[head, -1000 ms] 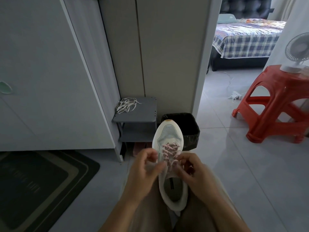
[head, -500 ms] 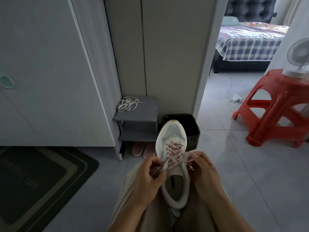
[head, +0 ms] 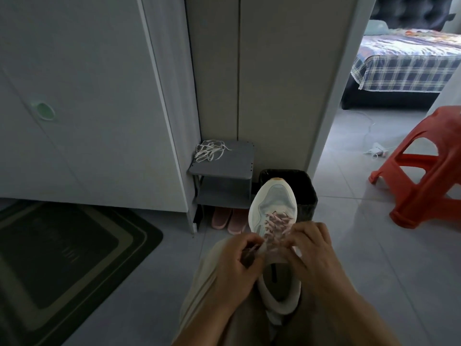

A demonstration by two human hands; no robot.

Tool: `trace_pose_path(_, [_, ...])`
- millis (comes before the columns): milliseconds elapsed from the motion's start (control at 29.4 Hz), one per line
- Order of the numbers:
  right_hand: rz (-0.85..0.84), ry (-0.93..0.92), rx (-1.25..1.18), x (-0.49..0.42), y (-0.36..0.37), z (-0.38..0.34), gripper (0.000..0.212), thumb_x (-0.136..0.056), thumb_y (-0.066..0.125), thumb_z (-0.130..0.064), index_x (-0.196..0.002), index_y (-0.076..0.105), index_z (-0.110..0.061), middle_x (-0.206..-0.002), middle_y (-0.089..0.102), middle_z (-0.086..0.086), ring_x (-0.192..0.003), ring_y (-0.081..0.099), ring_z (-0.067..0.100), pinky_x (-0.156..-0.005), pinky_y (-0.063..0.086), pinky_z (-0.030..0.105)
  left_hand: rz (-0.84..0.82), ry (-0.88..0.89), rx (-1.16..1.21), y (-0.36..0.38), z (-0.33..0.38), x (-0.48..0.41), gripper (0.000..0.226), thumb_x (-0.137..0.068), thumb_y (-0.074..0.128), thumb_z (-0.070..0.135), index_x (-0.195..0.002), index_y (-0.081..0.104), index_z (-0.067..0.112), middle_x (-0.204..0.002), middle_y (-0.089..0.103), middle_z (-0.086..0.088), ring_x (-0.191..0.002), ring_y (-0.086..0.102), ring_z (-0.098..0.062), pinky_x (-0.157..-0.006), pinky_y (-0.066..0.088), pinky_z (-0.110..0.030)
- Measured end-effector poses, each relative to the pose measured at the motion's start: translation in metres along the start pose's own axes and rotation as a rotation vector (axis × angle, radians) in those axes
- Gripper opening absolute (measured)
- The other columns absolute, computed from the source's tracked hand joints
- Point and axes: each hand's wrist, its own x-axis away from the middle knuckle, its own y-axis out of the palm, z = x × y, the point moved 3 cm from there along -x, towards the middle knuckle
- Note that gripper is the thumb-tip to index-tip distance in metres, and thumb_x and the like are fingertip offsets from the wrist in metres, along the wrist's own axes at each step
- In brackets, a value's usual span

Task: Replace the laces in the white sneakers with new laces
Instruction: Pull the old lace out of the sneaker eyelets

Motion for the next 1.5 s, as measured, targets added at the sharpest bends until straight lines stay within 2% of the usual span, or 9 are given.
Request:
trace_pose_path(136, [0.348,0.598,-0.361,0.009,-0.039,0.034,0.006,-0.087,0.053,-0.026,-0.087,0.048,-0.024,-0.087,0.053,0.007,-0.08,0.045,0.018,-0.076,0.039,0.023,0.048,-0.028,0.091,0.002,-0.004,0.001,0.016,-0.074,0.059,0.029,-0.09,0.058,0.034,-0.094,0.062,0.014,-0.081,0.06,-0.002,-0.071,0.047,-0.013])
trace_pose_path(204, [0.28,0.815,-0.474,0.012,-0.045,0.049,0.006,-0.092,0.053,-0.017,-0.089,0.053,-0.012,-0.081,0.055,0.008,-0.075,0.049,0.023,-0.063,0.039,0.026,0.045,-0.019,0.089,0.003,-0.004,0.002,0.018,-0.072,0.057,0.033,-0.089,0.058,0.03,-0.091,0.062,0.011,-0.077,0.059,-0.003,-0.068,0.046,-0.013])
trace_pose_path(374, [0.066,0.795,-0.533,0.008,-0.029,0.014,0.008,-0.09,0.053,-0.011,-0.085,0.052,-0.016,-0.079,0.056,-0.003,-0.07,0.051,0.004,-0.057,0.037,0.012,0.04,-0.016,0.099,0.003,0.002,0.003,0.016,-0.073,0.064,0.03,-0.087,0.059,0.026,-0.086,0.063,0.007,-0.076,0.059,0.0,-0.068,0.046,-0.012])
trace_pose_path(544, [-0.244,0.692,-0.384,0.005,-0.007,-0.017,0.023,-0.084,0.06,-0.037,-0.088,0.047,-0.019,-0.07,0.05,-0.005,-0.057,0.047,0.006,-0.05,0.042,0.011,0.013,0.057,-0.085,-0.001,0.018,0.006,0.026,-0.081,0.069,0.012,-0.087,0.053,0.032,-0.082,0.058,0.015,-0.086,0.056,0.009,-0.071,0.042,-0.004])
trace_pose_path(715, [-0.136,0.699,-0.373,0.009,-0.006,-0.016,0.014,-0.082,0.063,-0.037,-0.084,0.05,-0.033,-0.075,0.059,-0.01,-0.065,0.056,0.004,-0.057,0.045,0.015,0.011,0.213,-0.351,0.004,0.012,-0.011,0.023,-0.08,0.053,0.046,-0.1,0.053,0.034,-0.102,0.051,0.01,-0.094,0.05,-0.003,-0.077,0.045,-0.016])
trace_pose_path(919, [0.013,0.702,-0.505,0.014,-0.005,-0.011,0.012,-0.082,0.063,-0.02,-0.078,0.058,-0.031,-0.077,0.064,-0.013,-0.073,0.062,0.003,-0.064,0.049,0.015,-0.007,0.463,-0.789,0.021,0.035,-0.033,0.02,-0.065,0.078,0.032,-0.075,0.064,0.021,-0.083,0.058,0.006,-0.079,0.058,-0.012,-0.071,0.052,-0.026])
trace_pose_path(1191, [0.124,0.717,-0.555,0.02,-0.003,-0.009,0.015,-0.084,0.062,-0.012,-0.072,0.058,-0.02,-0.068,0.063,-0.006,-0.071,0.06,0.005,-0.057,0.047,0.013,0.131,0.408,-0.339,-0.002,0.01,-0.014,0.014,-0.08,0.059,0.035,-0.071,0.059,0.024,-0.083,0.05,0.016,-0.079,0.047,0.003,-0.074,0.039,-0.011])
trace_pose_path(1361, [0.066,0.707,-0.579,0.017,-0.003,-0.012,0.011,-0.083,0.064,-0.018,-0.074,0.058,-0.019,-0.067,0.063,-0.006,-0.07,0.06,0.002,-0.058,0.046,0.011,0.186,-0.078,0.085,-0.021,-0.01,-0.01,0.008,-0.081,0.067,0.022,-0.074,0.062,0.023,-0.083,0.061,0.007,-0.077,0.057,-0.007,-0.068,0.043,-0.009])
trace_pose_path(1497, [0.068,0.716,-0.647,0.017,-0.002,-0.011,0.01,-0.081,0.065,-0.012,-0.076,0.06,-0.019,-0.071,0.064,-0.004,-0.072,0.061,0.003,-0.06,0.048,0.011,0.1,0.127,-0.241,-0.016,0.011,-0.017,0.011,-0.083,0.058,0.034,-0.093,0.055,0.036,-0.102,0.054,0.011,-0.094,0.05,0.0,-0.077,0.043,-0.017])
